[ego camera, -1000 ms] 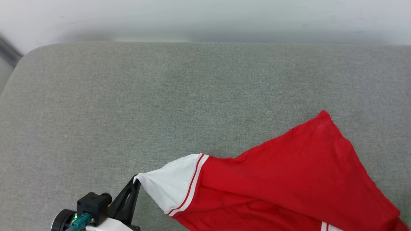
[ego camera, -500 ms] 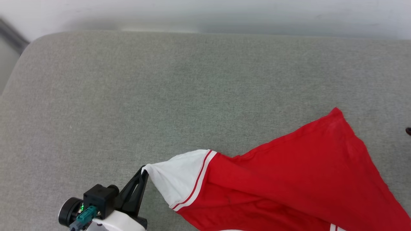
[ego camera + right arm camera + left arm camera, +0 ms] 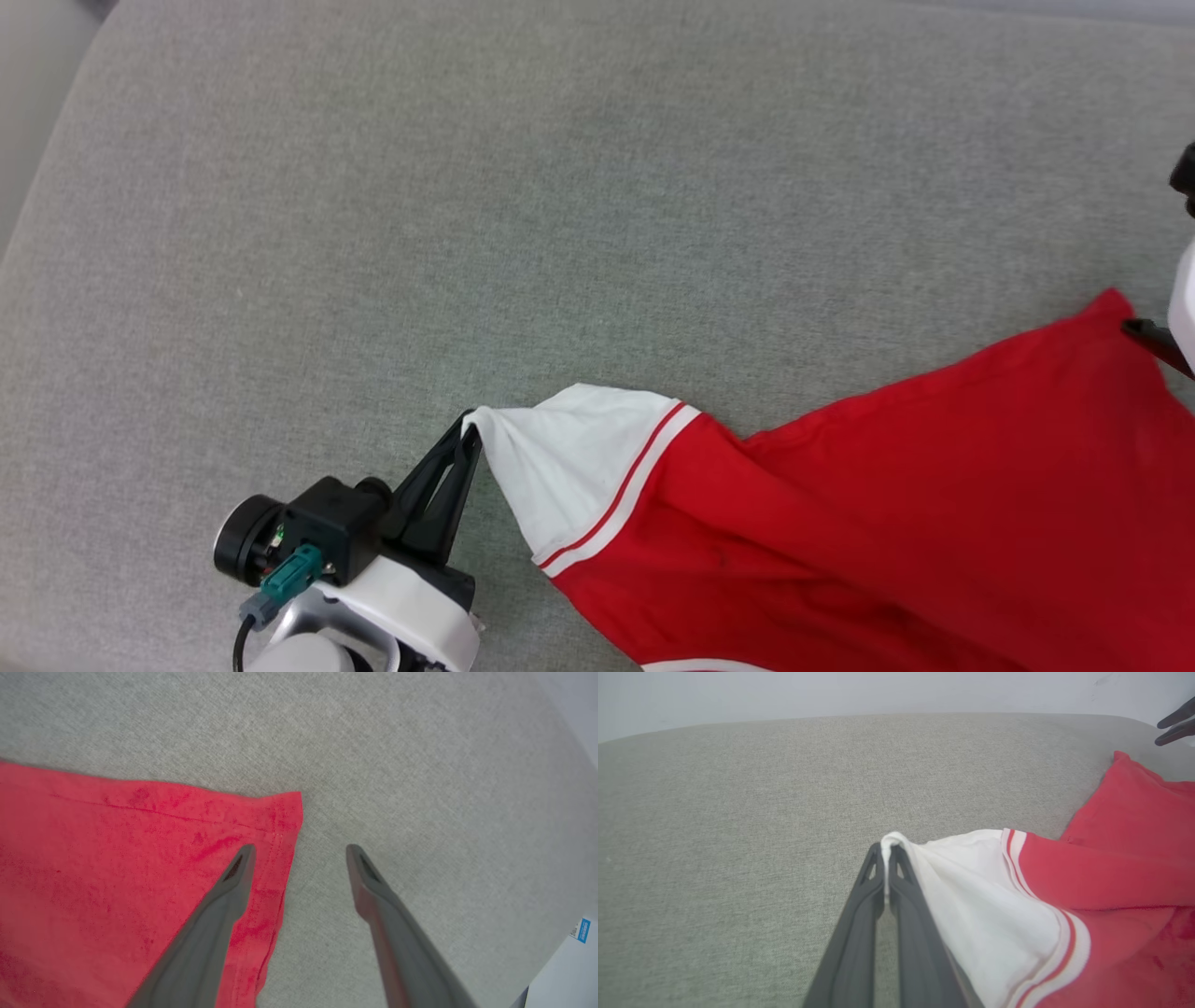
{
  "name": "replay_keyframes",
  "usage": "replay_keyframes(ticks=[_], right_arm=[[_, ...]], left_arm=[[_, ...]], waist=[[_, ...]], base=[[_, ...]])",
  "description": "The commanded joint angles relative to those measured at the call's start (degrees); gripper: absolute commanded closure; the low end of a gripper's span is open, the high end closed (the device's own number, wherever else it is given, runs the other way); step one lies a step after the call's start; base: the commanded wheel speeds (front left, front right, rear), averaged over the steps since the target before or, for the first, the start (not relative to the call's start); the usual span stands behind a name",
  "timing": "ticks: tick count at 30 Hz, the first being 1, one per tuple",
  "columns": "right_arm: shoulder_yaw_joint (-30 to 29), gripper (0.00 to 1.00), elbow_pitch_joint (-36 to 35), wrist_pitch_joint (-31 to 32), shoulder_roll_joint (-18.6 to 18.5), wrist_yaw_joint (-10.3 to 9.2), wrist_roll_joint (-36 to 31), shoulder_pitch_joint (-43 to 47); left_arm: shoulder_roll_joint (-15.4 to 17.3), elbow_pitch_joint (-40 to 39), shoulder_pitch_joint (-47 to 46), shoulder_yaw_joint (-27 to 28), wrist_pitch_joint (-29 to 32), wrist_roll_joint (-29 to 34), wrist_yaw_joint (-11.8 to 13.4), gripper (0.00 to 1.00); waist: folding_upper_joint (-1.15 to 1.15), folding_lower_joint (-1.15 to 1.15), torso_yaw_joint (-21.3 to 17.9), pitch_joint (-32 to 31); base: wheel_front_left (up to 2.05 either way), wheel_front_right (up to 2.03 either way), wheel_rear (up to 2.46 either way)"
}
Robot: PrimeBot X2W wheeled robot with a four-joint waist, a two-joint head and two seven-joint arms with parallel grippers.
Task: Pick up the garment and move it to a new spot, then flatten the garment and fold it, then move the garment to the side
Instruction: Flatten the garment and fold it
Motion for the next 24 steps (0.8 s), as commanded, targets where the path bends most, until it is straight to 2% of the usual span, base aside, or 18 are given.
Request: replay_keyframes(ticks=[1,11,12,24], right_arm=[[0.8,0.0,1.6,0.2,1.1,-0.04,-0.5,-1.8],[9.7,0.0,10.5,-1.3,5.6,0.06,1.1,-0.8],[10.2,1.0,10.5,-1.9,5.6,0.06,1.4,-1.1],[8.2,1.0,8.9,-14.1,4.9,-0.03,5.2,-7.6]], left_arm=[[-0.5,-0.1,-1.3,0.0,0.0,0.4,-0.4,1.0],[-2.1,1.0,-3.3,0.0,-0.2,1.1,-0.9,1.0],[-2.1,1.2,-3.3,0.0,-0.2,1.1,-0.9,1.0],[0.9,-1.0,-3.5,2.6,-0.3,1.9,0.8,1.0]], waist=[[0.0,-0.01,1.8,2.5],[0.0,-0.01,3.2,5.5],[0.0,-0.01,3.1,5.5],[0.0,-0.01,-1.2,-3.4]], base=[[0.0,0.0,0.0],[0.0,0.0,0.0],[0.0,0.0,0.0],[0.0,0.0,0.0]])
